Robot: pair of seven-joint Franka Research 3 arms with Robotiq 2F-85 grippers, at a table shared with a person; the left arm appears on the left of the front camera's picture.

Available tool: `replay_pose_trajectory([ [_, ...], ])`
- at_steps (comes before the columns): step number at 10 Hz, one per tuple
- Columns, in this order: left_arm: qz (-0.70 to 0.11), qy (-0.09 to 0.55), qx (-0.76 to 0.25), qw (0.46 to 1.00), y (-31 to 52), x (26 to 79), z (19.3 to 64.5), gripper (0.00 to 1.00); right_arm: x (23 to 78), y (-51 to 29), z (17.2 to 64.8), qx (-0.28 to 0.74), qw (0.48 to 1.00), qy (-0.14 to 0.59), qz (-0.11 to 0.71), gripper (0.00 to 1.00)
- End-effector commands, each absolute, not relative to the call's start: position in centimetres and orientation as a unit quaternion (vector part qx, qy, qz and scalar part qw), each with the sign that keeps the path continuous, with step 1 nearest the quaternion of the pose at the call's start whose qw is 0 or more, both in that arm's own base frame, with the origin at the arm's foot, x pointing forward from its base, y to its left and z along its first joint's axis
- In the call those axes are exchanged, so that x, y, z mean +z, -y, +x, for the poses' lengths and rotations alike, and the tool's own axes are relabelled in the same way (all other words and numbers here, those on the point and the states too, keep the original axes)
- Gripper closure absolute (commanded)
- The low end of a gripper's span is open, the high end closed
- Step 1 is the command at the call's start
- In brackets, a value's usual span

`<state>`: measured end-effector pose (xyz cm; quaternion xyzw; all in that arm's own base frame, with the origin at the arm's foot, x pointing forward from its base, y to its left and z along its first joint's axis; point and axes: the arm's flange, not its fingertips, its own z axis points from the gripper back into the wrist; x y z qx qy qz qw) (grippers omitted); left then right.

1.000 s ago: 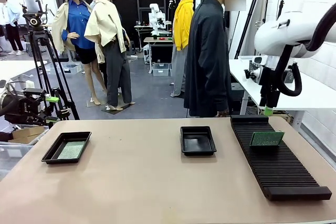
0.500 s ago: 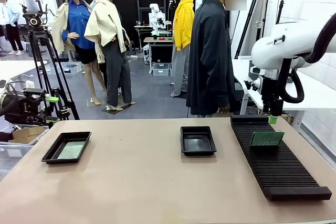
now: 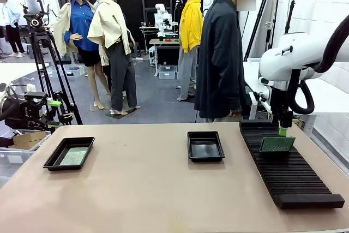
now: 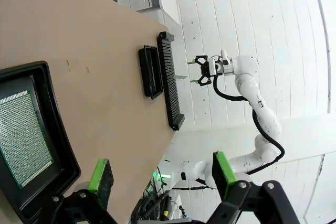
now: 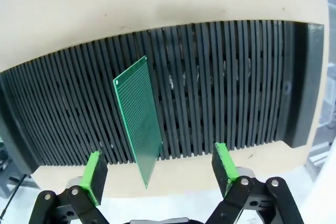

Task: Inspect and transfer BCBs to ESD trays.
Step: Pick up the Blank PCB from the PCB Rack and place it in the right ESD tray.

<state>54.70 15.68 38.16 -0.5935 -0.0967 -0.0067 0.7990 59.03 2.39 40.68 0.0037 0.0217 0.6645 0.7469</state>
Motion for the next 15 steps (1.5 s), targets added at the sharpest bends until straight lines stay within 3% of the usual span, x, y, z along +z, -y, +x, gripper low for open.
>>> replay_pose_trajectory([
  [1,-0.590,0.098,-0.002,0.801,-15.6,38.4,54.8,0.00,38.8,-2.1,58.9,0.660,0.751,-0.019,0.003,0.00],
  [10,-0.590,0.098,-0.002,0.801,-15.6,38.4,54.8,0.00,36.4,-1.4,58.3,0.666,0.746,-0.001,0.013,0.03],
  [11,-0.590,0.098,-0.002,0.801,-15.6,38.4,54.8,0.00,36.4,-1.3,58.3,0.666,0.746,-0.001,0.014,0.11],
  [15,-0.590,0.098,-0.002,0.801,-15.6,38.4,54.8,0.00,36.5,-1.0,58.3,0.666,0.746,0.004,0.014,0.67],
])
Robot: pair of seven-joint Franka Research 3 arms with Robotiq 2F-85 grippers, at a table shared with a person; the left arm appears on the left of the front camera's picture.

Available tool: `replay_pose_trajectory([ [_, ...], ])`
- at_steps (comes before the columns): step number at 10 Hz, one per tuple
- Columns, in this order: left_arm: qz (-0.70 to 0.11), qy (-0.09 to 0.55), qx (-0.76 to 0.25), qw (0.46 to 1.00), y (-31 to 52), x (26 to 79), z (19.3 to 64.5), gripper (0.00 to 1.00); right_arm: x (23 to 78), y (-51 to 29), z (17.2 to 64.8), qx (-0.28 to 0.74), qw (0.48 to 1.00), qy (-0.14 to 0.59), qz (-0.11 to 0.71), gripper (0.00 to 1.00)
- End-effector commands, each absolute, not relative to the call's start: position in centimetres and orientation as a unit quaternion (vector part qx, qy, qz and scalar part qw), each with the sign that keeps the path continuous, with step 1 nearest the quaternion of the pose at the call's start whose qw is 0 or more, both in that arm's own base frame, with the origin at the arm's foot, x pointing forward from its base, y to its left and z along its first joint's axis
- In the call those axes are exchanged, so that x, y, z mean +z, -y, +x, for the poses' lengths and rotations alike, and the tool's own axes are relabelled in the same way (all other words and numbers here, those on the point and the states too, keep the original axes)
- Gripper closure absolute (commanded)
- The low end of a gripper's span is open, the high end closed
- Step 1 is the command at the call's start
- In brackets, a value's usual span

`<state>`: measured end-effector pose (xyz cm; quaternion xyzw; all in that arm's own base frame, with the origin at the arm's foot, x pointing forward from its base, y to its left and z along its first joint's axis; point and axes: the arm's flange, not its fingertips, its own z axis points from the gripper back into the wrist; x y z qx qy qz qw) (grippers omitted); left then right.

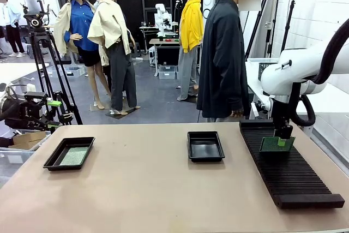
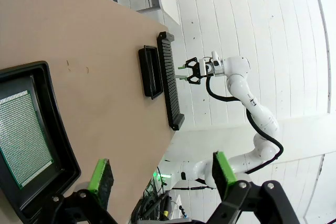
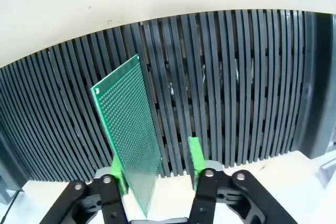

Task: Inspect and transfer BCBs to ESD trays.
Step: Pick up the Blank PCB from the PCB Rack and place it in the right ESD tray.

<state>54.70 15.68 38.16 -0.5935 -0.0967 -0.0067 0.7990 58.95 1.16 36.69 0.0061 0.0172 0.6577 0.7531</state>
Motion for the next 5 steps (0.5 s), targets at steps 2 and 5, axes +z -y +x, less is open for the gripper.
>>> replay_pose_trajectory([
  [2,-0.590,0.098,-0.002,0.801,-15.58,38.35,54.84,0.00,36.58,-0.98,58.20,0.666,0.746,0.003,0.015,0.92],
  [5,-0.590,0.098,-0.002,0.801,-15.58,38.35,54.84,0.00,36.62,-0.95,58.27,0.667,0.745,-0.001,0.019,1.00],
])
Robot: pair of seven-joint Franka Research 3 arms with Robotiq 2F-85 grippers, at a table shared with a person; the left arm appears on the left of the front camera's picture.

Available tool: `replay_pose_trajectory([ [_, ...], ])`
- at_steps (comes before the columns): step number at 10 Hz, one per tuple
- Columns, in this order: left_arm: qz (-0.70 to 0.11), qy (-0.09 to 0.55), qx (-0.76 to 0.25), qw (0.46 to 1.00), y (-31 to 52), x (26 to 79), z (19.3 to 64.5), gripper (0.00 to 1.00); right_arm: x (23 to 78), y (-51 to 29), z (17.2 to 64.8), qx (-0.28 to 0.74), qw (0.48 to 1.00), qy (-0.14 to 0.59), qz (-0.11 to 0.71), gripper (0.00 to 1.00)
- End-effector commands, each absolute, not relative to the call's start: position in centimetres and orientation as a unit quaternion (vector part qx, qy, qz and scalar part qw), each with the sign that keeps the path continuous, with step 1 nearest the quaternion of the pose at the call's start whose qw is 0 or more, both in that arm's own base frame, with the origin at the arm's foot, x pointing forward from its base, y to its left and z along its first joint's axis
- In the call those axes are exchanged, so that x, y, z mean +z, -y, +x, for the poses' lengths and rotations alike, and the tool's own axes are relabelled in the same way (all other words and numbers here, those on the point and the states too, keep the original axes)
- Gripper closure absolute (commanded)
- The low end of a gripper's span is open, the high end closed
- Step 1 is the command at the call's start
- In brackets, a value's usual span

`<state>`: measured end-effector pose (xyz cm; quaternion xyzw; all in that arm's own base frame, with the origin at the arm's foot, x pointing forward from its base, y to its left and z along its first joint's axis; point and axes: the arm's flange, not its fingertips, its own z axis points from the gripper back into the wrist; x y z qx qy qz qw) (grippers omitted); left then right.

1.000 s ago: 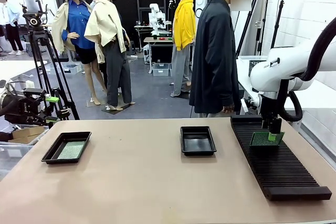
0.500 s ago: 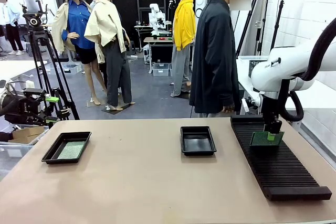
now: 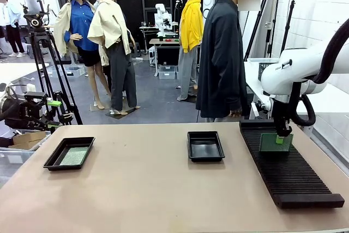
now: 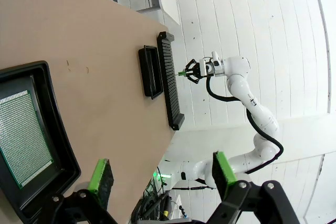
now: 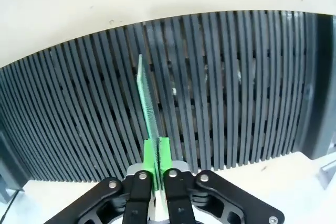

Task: Inspect and transfer BCBs to ESD trays.
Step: Pick up the Blank PCB from the PCB Rack and place it in the right ESD tray.

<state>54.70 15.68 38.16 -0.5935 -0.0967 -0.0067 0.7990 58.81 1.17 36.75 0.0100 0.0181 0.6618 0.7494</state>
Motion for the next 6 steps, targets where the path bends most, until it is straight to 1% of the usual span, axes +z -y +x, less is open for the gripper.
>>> replay_pose_trajectory([
  [1,-0.590,0.098,-0.002,0.801,-15.6,38.4,54.8,0.00,36.6,-0.9,58.3,0.666,0.746,-0.003,0.020,1.00],
  [4,-0.590,0.098,-0.002,0.801,-15.6,38.4,54.8,0.00,36.8,-0.8,58.4,0.664,0.747,-0.004,0.024,1.00],
  [6,-0.590,0.098,-0.002,0.801,-15.6,38.4,54.8,0.00,38.6,-0.7,58.3,0.661,0.750,0.003,0.032,1.00],
])
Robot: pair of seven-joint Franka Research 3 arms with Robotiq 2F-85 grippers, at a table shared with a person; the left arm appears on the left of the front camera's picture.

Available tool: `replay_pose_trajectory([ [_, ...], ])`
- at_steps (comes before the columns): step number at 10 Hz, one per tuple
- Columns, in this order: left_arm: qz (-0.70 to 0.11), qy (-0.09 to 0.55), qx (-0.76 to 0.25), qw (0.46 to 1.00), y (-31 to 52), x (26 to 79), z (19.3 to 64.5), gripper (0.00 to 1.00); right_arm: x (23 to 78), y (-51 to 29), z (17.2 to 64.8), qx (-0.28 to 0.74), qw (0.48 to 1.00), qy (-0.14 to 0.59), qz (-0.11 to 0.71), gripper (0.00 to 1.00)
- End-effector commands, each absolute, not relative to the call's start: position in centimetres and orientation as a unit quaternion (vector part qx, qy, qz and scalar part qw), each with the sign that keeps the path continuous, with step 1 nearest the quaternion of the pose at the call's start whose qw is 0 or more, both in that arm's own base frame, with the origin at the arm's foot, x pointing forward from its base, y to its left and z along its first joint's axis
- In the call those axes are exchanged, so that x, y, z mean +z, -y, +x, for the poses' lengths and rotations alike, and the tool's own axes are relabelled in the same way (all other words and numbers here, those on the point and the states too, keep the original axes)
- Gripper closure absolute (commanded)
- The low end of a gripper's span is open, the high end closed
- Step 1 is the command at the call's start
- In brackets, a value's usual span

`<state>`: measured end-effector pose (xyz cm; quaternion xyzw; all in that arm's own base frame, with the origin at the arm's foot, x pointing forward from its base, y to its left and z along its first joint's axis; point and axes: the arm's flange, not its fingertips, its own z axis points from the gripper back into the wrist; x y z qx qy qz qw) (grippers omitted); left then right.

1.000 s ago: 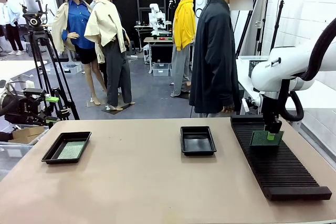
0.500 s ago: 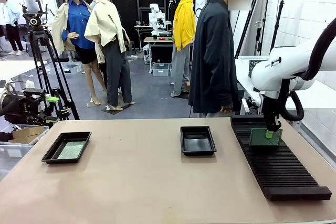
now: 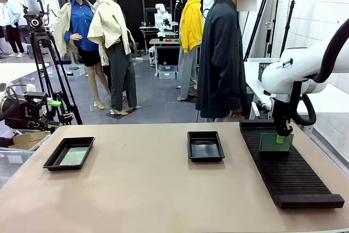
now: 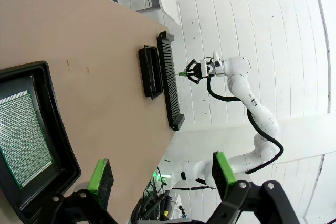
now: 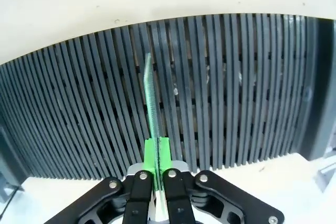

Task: Inspect and transfer BCBs to ESD trays.
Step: Pick up the Blank PCB from the PCB Rack and place it in the right ESD tray.

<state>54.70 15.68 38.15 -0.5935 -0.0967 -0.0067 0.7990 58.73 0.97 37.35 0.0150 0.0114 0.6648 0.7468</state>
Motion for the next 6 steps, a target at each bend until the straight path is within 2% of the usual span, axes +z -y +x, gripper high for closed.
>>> replay_pose_trajectory([
  [1,-0.590,0.098,-0.002,0.801,-15.6,38.4,54.8,0.00,40.7,-0.7,58.2,0.654,0.756,0.016,0.033,1.00],
  [3,-0.590,0.098,-0.002,0.801,-15.6,38.4,54.8,0.00,45.7,-1.1,57.5,0.644,0.764,0.029,0.003,1.00],
  [6,-0.590,0.098,-0.002,0.801,-15.6,38.4,54.8,0.00,49.5,-2.2,56.2,0.638,0.769,0.029,-0.029,1.00],
])
